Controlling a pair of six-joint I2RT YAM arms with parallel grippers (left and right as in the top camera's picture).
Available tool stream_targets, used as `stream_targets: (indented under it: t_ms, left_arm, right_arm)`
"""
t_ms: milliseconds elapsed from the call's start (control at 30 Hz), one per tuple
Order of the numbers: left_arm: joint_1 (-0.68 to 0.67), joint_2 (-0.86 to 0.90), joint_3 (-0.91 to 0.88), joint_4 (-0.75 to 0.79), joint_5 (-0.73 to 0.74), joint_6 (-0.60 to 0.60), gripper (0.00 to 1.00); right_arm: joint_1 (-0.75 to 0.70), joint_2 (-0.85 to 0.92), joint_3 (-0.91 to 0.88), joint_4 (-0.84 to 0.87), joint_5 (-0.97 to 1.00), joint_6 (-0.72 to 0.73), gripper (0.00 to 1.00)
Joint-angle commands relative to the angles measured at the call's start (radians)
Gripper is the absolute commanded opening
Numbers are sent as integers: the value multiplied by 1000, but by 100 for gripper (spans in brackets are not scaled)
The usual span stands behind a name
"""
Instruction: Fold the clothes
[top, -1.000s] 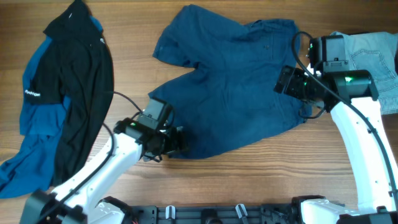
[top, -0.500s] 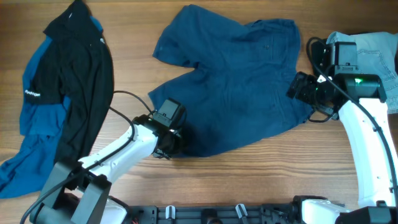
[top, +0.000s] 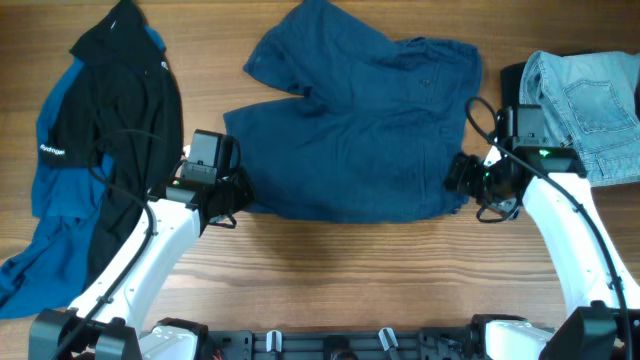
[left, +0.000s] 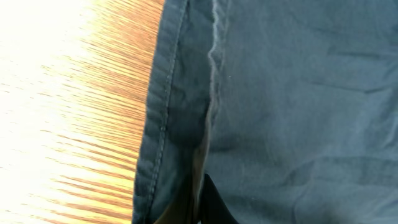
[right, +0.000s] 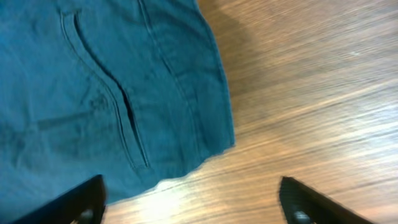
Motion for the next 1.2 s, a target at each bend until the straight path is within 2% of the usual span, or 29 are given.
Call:
stream_targets:
  t_ms: [0,100,200,533,667,767,1067,1133,1167]
  left_arm:
    - [26,-12,15,6,-54,38,4]
    - [26,-12,15,16,-54,37,4]
    - [26,-12,15,16,-54,38,4]
    - [25,-12,14,0,-53,37,4]
    - [25,-12,14,0,-54,37,4]
    - [25,-12,14,0,-54,37,4]
    - [25,-12,14,1,-54,33,4]
    - [25,-12,14,1,-54,33,4]
    - [25,-12,14,0,-54,33,4]
  right_arm:
    - [-3,2,-87,70,-72,39,77]
    - [-2,2,-151,145,-83,60,66]
    - [-2,2,-211,214,-99,84,62]
    - [-2,2,-305,342,-124,85,60]
    - [-2,2,-305,379,-124,85,43]
    - [-2,2,-305,384,-124,83,38]
    - [-2,87,-305,413,-120,83,37]
    - [-2,100,-305,418,-120,83,20]
    - [-2,100,-305,419,-120,83,8]
